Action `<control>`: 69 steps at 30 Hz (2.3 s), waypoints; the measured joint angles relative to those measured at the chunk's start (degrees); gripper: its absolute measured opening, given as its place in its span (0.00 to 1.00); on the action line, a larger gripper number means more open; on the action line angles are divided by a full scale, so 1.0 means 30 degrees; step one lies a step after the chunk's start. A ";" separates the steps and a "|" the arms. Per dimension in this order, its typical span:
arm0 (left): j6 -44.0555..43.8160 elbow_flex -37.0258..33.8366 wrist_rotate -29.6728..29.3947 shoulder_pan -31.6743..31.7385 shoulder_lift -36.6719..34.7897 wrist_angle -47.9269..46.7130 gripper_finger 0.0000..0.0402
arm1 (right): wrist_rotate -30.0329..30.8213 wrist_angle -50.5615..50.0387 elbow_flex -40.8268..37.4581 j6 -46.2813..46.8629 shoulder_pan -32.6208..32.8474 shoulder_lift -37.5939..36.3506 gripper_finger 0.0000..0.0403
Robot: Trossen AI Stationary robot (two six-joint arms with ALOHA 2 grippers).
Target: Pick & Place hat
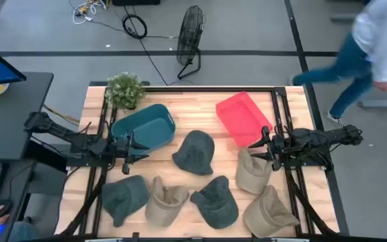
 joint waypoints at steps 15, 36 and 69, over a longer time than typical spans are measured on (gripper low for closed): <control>-0.1047 0.0005 -0.0615 0.0002 -0.0004 0.0598 0.35 | 0.0050 0.0101 0.0000 -0.0905 0.0000 0.0000 0.40; -1.1264 1.3665 0.3643 -0.0455 0.8071 -1.7970 0.35 | 0.1100 0.4489 0.0007 -0.2619 0.0000 0.0000 0.40; -4.2023 1.7136 0.8450 -1.0754 2.2999 -1.9986 0.35 | 0.1100 0.3073 0.0007 -0.2775 0.0000 0.0000 0.40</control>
